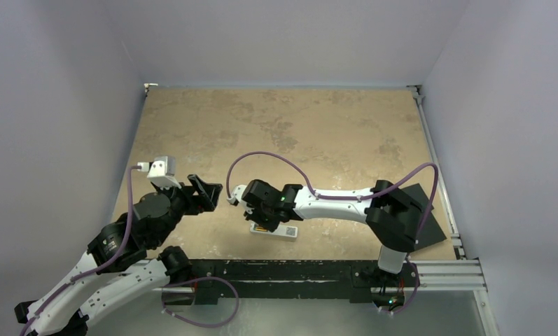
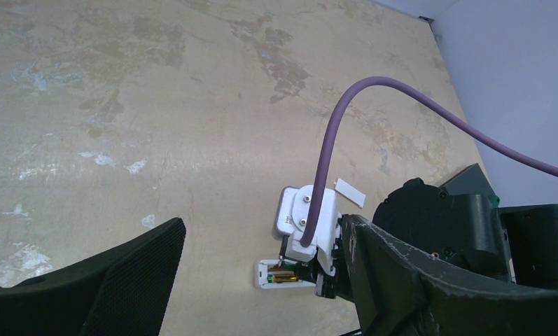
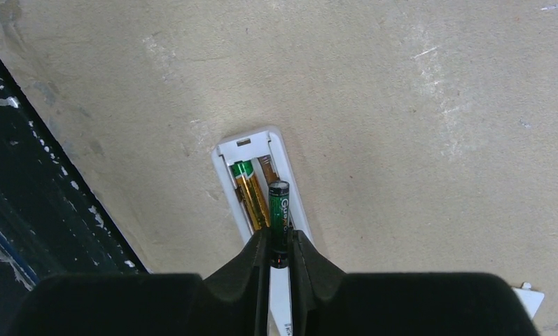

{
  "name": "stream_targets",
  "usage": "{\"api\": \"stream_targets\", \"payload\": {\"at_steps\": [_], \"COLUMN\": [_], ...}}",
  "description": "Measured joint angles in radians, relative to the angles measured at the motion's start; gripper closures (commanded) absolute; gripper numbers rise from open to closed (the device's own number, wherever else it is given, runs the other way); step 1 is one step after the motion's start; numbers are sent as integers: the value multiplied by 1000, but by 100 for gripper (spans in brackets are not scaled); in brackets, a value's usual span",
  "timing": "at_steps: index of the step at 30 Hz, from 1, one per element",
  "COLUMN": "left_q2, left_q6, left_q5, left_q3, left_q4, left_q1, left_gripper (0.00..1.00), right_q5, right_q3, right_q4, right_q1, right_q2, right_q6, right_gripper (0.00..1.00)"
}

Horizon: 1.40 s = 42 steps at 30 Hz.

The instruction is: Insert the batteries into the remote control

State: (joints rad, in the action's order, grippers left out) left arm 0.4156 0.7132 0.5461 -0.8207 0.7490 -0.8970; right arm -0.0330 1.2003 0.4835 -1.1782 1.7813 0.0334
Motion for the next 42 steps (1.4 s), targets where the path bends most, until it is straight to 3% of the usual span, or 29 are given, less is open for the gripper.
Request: {"api": "stream_targets", "payload": {"at_steps": [8,25,42], "left_q2": [0,0,50], "left_q6": [0,0,9], "left_q5": [0,0,-23], "left_q3": [0,0,16], "left_q4": [0,0,-9], "left_q1": [0,0,0], "left_gripper": [18,17,18], "right_q5": [8,2,-92], "right_q3": [0,-1,-200], "right_q4": [1,0,-74], "right_q1": [0,-1,-2], "right_q2": [0,-6,-261], "right_q6": [0,13,203], "right_gripper": [74,74,73]}}
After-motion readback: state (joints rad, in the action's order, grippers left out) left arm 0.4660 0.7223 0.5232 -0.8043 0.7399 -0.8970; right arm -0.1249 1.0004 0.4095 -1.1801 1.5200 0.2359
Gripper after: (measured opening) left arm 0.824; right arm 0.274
